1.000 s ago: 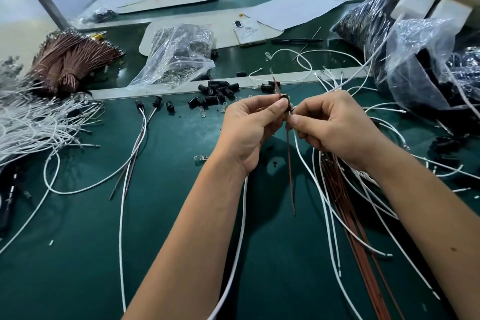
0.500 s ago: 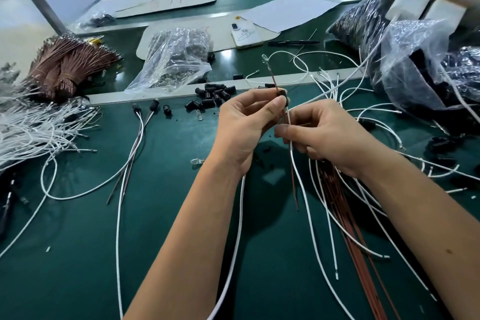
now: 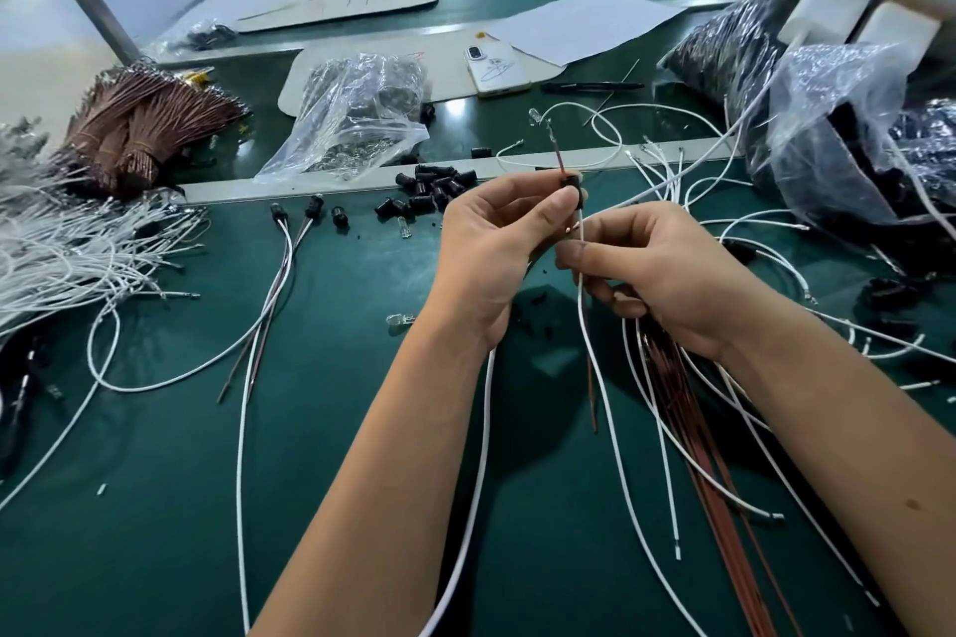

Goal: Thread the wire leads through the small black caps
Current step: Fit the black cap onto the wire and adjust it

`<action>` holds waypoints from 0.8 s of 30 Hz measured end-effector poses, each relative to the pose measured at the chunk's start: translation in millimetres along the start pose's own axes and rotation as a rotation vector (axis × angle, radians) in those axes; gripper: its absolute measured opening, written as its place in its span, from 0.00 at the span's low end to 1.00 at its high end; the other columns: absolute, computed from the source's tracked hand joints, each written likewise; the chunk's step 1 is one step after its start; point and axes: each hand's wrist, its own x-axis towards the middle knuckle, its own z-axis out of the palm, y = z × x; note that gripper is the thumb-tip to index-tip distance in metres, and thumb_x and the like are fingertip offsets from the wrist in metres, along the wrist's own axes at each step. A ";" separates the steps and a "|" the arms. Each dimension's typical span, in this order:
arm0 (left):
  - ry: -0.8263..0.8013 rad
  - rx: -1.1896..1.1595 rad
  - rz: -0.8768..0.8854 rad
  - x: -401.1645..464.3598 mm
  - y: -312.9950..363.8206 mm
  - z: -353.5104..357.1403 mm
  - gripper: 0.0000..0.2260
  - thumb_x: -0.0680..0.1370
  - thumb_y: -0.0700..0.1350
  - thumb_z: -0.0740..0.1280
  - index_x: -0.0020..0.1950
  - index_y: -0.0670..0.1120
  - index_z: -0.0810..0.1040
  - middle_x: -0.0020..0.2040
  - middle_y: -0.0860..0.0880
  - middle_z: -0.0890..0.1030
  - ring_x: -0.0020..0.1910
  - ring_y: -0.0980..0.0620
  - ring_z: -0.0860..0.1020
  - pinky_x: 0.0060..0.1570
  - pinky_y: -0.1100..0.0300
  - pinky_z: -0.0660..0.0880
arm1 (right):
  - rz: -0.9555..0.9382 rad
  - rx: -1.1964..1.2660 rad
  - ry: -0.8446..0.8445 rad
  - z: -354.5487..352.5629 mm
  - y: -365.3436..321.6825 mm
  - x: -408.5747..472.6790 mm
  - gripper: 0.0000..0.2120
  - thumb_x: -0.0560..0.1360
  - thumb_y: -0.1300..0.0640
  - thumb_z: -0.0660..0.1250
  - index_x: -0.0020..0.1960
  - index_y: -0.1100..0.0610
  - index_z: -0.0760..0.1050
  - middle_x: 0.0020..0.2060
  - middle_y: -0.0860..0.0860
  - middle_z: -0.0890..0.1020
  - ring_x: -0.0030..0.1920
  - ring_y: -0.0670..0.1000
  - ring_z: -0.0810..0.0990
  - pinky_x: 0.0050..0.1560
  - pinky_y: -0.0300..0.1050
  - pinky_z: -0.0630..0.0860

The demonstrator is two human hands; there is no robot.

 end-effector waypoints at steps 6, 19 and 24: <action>-0.019 0.002 0.033 -0.1 -1.2 0.3 0.06 0.77 0.32 0.70 0.51 0.40 0.83 0.43 0.45 0.86 0.40 0.50 0.82 0.46 0.59 0.80 | 0.014 -0.059 -0.071 -5.4 -1.7 0.2 0.10 0.67 0.53 0.76 0.39 0.60 0.83 0.29 0.55 0.75 0.23 0.44 0.69 0.21 0.33 0.61; -0.067 0.099 0.180 -2.2 3.2 2.9 0.07 0.76 0.29 0.70 0.52 0.36 0.82 0.44 0.40 0.83 0.43 0.47 0.81 0.52 0.54 0.80 | -0.117 -0.015 0.089 -9.1 5.9 5.5 0.12 0.69 0.47 0.78 0.43 0.56 0.84 0.32 0.48 0.81 0.33 0.45 0.76 0.28 0.36 0.70; -0.117 0.100 0.212 -2.4 3.0 2.1 0.12 0.75 0.29 0.71 0.57 0.34 0.81 0.49 0.38 0.83 0.50 0.42 0.80 0.61 0.40 0.76 | -0.155 -0.043 0.051 -10.1 4.6 5.3 0.13 0.72 0.50 0.75 0.46 0.60 0.81 0.33 0.48 0.79 0.33 0.43 0.75 0.29 0.35 0.69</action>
